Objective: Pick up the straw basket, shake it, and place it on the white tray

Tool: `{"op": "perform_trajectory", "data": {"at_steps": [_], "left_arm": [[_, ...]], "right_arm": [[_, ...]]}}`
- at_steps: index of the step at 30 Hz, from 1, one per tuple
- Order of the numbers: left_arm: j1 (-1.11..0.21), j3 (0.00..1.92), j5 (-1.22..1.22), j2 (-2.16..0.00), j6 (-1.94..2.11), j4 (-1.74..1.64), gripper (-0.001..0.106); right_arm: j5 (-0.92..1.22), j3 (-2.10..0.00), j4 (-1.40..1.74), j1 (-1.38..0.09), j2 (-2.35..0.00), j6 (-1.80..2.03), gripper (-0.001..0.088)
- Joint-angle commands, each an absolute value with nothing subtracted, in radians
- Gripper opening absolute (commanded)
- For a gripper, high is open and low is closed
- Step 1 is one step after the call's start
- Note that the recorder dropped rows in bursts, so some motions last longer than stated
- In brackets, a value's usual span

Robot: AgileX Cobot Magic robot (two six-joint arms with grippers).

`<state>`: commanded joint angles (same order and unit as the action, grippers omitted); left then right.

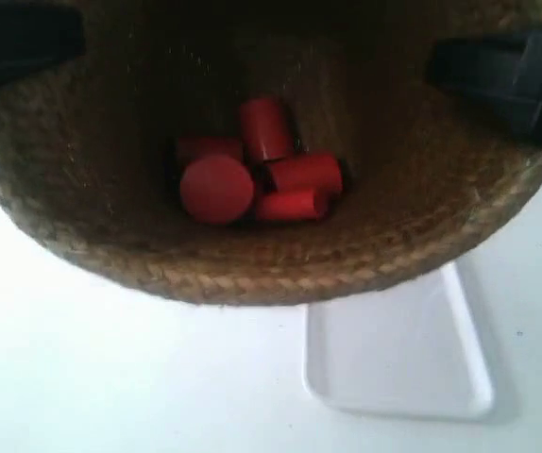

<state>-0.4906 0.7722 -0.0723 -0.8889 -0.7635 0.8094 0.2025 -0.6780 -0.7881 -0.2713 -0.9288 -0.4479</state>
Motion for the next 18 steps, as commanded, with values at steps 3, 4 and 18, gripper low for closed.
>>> {"op": "perform_trajectory", "data": {"at_steps": [3,4,18], "left_arm": [[-0.491,0.813,-0.189,-0.873,-0.728,0.814,0.000],[-0.491,0.846,-0.255,-0.841,-0.727,0.831,0.000],[-0.491,0.851,-0.227,-0.757,-0.783,0.889,0.000]], "right_arm": [[0.460,-0.777,-0.791,-0.273,-0.937,-0.421,0.0000],[0.533,-0.812,-0.796,-0.283,-0.904,-0.421,0.0000],[0.416,-0.784,-0.795,-0.431,-0.826,-0.434,0.0000]]}}
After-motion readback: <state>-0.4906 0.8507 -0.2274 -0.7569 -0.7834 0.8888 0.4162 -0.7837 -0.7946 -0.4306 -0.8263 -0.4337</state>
